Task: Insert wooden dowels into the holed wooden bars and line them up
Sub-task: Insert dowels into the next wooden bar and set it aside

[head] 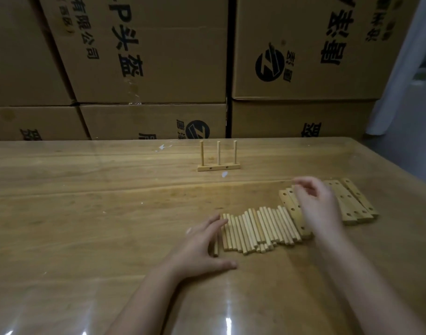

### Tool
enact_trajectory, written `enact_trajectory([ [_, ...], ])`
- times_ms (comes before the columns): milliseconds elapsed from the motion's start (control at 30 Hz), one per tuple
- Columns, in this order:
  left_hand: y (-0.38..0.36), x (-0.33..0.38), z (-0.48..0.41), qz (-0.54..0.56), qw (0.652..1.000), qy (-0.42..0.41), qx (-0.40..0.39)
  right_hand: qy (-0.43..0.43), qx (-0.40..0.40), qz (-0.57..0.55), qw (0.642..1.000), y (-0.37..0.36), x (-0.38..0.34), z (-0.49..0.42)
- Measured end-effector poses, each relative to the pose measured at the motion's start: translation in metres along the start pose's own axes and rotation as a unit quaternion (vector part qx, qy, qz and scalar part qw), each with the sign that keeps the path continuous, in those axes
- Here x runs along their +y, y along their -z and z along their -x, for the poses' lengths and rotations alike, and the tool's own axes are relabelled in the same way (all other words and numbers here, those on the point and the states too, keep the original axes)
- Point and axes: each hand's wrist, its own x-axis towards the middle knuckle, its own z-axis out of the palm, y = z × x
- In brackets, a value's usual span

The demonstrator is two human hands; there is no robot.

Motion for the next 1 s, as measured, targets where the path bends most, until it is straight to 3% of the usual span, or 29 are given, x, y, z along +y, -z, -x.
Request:
enact_trajectory([
  [133, -0.001, 0.002, -0.002, 0.0, 0.998, -0.005, 0.063, -0.082, 0.091, 0.208, 0.97, 0.063, 0.059, -0.039],
  [267, -0.002, 0.0, -0.007, -0.035, 0.997, -0.009, 0.074, -0.21, 0.05, 0.291, 0.932, 0.079, 0.114, -0.041],
  [367, -0.003, 0.0, -0.01, -0.022, 0.997, -0.014, 0.072, -0.179, 0.041, 0.3, 0.936, 0.074, 0.12, -0.039],
  [567, 0.003, -0.003, -0.009, 0.13, 0.986, 0.017, 0.103, -0.162, 0.044, 0.288, 0.943, 0.078, 0.121, -0.04],
  [633, 0.005, -0.003, -0.008, 0.099, 0.993, 0.015, 0.064, -0.143, 0.038, 0.289, 0.946, 0.078, 0.12, -0.039],
  [800, 0.001, -0.003, -0.01, -0.109, 0.994, 0.009, -0.002, -0.104, -0.002, 0.293, 0.95, 0.072, 0.113, -0.034],
  [1000, 0.008, -0.019, -0.005, -0.086, 0.995, 0.042, 0.009, -0.077, -0.032, 0.254, 0.964, 0.064, 0.106, -0.03],
])
